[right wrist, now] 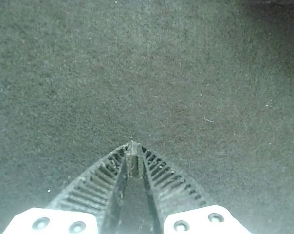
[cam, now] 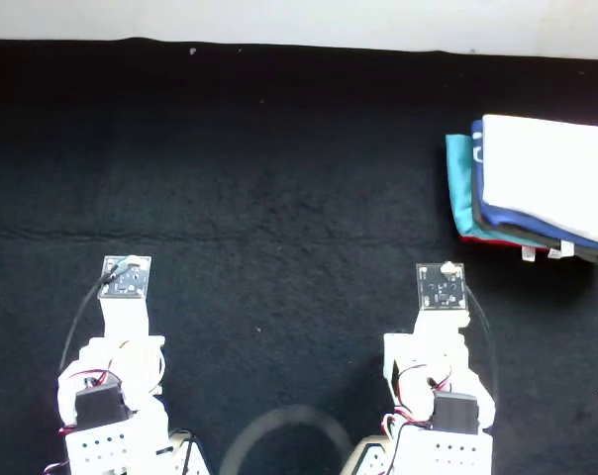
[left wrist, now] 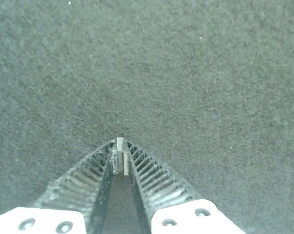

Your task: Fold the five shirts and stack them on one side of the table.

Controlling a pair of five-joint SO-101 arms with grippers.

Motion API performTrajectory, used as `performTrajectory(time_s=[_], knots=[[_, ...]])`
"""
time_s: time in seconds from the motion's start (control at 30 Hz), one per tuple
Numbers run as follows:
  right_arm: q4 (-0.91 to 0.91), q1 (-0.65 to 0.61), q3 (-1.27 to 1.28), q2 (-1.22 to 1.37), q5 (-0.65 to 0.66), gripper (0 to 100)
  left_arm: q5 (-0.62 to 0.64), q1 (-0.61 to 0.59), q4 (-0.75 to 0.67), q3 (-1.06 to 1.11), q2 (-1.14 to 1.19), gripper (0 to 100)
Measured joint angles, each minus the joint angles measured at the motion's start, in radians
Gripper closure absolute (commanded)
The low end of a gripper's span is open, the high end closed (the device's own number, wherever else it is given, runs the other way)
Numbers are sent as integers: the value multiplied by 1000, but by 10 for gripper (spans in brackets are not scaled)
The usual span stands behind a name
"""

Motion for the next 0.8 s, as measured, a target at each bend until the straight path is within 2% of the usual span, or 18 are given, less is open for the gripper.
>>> performTrajectory(time_s=[0.8], knots=[[8, 0, -2, -9, 0, 991, 0, 5, 6, 0, -5, 989]])
